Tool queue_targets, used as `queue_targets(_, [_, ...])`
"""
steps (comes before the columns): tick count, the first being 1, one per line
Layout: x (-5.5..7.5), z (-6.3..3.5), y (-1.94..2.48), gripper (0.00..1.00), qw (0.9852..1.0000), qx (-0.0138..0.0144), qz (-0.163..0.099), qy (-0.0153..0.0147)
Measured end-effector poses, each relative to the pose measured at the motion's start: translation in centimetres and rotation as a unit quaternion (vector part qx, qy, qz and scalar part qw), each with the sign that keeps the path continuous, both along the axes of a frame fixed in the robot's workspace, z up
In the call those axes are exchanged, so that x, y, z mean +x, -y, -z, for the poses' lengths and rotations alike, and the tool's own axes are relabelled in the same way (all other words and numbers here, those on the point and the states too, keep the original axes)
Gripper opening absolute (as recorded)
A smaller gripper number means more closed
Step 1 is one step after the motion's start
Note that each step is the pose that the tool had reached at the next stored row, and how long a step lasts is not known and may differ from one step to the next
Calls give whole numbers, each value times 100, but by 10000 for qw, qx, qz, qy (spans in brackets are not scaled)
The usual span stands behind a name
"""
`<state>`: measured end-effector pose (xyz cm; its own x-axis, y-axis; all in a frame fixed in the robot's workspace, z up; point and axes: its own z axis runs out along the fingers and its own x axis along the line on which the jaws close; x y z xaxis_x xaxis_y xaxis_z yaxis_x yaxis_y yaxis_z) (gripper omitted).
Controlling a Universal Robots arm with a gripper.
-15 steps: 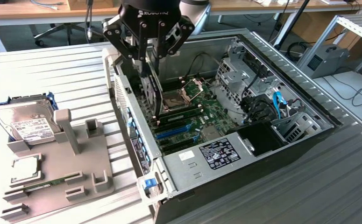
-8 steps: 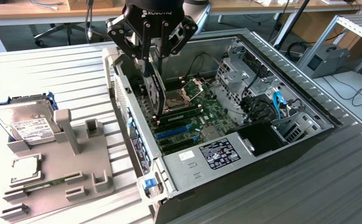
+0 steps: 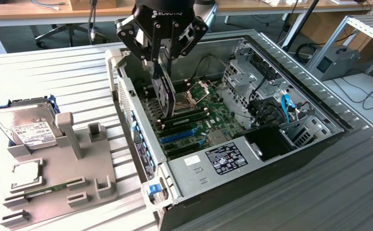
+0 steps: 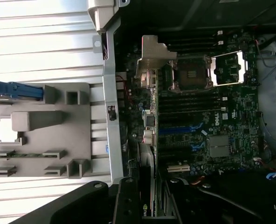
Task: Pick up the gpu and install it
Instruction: 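Pick up the gpu and move the gpu toward the slot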
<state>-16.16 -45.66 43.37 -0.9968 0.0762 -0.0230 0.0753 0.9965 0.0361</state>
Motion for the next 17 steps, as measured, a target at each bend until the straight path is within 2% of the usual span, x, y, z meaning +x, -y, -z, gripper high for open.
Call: queue_targets(17, [170,45,0,26,10000,-3,0,0])
